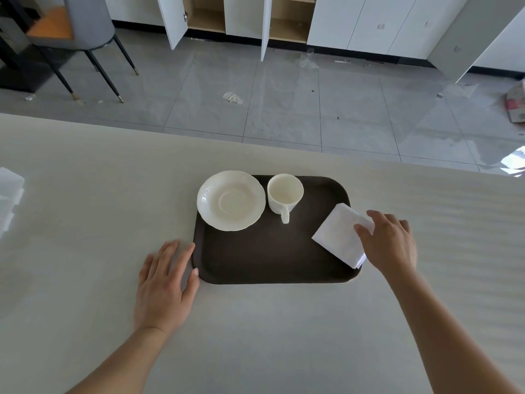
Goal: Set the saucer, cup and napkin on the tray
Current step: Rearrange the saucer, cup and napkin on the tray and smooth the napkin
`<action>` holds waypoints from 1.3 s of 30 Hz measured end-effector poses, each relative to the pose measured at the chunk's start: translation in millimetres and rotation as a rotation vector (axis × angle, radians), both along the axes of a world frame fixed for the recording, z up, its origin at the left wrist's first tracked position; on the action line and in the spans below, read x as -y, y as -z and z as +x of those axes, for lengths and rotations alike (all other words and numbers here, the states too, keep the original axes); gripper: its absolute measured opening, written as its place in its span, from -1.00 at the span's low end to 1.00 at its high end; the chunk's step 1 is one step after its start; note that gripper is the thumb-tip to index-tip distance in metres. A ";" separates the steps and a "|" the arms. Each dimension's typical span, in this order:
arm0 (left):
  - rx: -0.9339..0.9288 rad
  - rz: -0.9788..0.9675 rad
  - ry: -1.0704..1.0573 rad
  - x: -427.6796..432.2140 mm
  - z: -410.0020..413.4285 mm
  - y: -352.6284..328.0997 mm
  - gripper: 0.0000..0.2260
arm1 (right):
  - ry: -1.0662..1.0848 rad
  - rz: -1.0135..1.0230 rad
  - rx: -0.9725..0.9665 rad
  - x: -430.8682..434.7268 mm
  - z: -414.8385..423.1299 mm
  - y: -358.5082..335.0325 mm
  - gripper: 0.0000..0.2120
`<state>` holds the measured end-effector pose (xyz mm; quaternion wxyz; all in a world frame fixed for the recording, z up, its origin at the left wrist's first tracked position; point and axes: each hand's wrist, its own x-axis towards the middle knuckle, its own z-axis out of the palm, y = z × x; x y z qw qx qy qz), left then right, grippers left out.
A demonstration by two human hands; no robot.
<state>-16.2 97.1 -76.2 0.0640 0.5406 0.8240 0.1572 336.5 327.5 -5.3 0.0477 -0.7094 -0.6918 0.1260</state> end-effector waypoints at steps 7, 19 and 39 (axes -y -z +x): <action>-0.002 -0.010 0.003 -0.8 -0.2 0.0 -0.53 | 0.011 -0.173 -0.130 -16.8 9.9 2.8 -0.57; 0.016 -0.015 0.003 -1.3 2.0 -5.0 -0.52 | 0.267 -0.119 -0.511 17.3 -11.4 1.6 -0.90; 0.125 -0.060 -0.131 -19.9 20.8 -38.0 -0.41 | -0.129 -0.133 -0.199 60.5 5.5 -9.9 -0.88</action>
